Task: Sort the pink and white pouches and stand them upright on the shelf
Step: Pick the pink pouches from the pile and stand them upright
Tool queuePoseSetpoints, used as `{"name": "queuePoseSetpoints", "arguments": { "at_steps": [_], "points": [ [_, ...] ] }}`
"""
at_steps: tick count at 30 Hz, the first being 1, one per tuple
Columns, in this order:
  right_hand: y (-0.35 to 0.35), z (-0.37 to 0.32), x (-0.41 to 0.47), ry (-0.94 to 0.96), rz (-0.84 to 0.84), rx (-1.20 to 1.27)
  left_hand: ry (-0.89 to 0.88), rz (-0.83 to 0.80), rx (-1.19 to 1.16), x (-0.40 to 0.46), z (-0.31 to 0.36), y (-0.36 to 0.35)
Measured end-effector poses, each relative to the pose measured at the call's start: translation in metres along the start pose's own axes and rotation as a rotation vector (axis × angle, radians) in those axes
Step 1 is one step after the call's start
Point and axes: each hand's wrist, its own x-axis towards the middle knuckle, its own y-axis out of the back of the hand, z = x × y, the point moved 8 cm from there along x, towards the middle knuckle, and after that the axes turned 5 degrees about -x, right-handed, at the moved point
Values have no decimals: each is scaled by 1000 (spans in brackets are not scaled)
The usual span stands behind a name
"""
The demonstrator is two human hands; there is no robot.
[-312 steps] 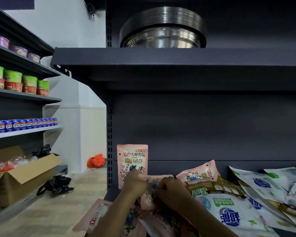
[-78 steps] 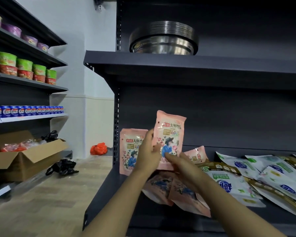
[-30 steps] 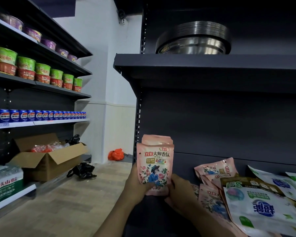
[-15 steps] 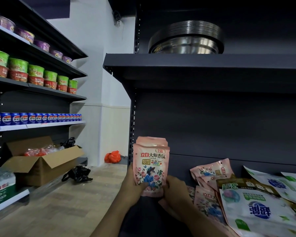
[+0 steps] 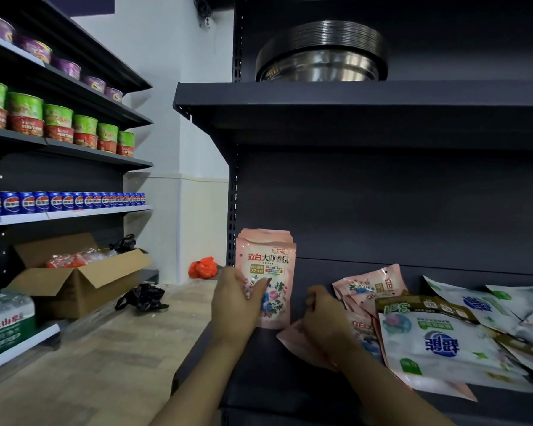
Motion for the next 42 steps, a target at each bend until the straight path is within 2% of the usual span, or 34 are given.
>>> {"name": "queuePoseSetpoints", "arguments": {
  "at_steps": [4,7,9,14,16,19,21,24,27,29,31,33,35,38,42],
  "points": [
    [19,3,-7,61,58,-95,78,-279,397,-17,9,-40],
    [29,7,-14,95,55,-184,231,-492,470,-40,2,-70],
    [32,13,-20,100,46,-236,314,-577,432,-50,-3,-83],
    [26,36,-41,95,-35,-232,398,-575,356,-56,-4,-87],
    [24,44,-44,86,-23,-233,479,-607,234,-60,-2,-89],
    [30,48,-45,52,11,-230,605,-602,-97,-62,6,-99],
    [36,50,-44,37,31,-232,491,-567,-139,-59,23,-98],
    [35,53,-46,35,-19,-294,102,-454,54,-50,61,-83],
    [31,52,-44,27,-70,-254,-88,-260,-76,-44,86,-54],
    [36,48,-43,3,-66,23,-54,-205,-284,-40,85,-38],
    [39,36,-46,-3,-135,524,24,-214,-469,-40,81,-28],
    [45,19,-50,25,-205,787,67,-243,-565,-42,79,-23],
    [50,7,-53,60,-241,855,103,-262,-611,-44,74,-20],
    [55,-2,-50,97,-215,791,146,-333,-582,-45,64,-17],
    [51,-12,-49,171,-173,699,62,-394,-446,-42,54,-4]
  ]
}}
